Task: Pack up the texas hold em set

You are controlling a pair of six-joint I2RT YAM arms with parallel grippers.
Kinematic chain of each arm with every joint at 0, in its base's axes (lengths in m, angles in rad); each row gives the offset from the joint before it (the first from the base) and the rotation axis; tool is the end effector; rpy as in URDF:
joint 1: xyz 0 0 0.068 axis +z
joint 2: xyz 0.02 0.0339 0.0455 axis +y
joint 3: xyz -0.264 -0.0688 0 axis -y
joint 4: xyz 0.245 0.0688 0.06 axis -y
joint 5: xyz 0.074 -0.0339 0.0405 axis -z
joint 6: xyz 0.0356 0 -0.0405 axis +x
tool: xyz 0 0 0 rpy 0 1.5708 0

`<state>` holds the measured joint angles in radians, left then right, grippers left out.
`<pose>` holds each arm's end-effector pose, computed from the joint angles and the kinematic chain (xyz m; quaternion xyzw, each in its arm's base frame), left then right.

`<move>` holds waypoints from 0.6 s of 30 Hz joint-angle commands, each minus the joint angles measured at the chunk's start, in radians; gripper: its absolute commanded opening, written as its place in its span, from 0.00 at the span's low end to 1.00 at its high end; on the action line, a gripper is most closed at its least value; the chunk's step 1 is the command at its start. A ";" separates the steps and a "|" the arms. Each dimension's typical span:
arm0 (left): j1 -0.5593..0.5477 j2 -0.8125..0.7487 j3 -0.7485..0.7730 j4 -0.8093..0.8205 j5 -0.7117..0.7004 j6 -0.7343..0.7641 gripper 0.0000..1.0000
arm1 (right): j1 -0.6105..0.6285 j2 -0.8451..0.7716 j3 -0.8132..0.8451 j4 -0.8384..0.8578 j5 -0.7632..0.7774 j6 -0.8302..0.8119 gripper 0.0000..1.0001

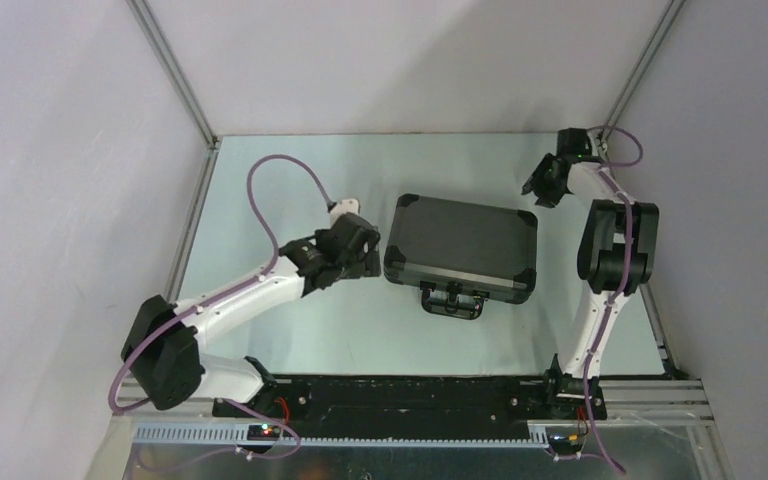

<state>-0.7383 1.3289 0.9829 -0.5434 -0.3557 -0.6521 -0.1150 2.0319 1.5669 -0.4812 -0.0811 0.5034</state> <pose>0.2119 -0.1761 0.2598 -0.0191 0.9293 -0.0826 0.3594 0.4448 -0.0485 0.2049 0.2775 0.9095 0.0971 0.2938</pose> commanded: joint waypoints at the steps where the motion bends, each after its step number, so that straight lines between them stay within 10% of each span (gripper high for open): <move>1: -0.055 0.022 -0.043 0.108 -0.048 -0.074 0.83 | 0.061 0.030 0.042 -0.111 0.010 -0.052 0.49; 18: -0.078 0.254 -0.081 0.296 0.016 -0.131 0.78 | 0.182 0.001 -0.155 -0.162 -0.013 -0.145 0.46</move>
<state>-0.8032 1.5635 0.9100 -0.3943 -0.3573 -0.7315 -0.0181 2.0579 1.4891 -0.4835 -0.0425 0.3843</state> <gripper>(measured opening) 0.787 0.468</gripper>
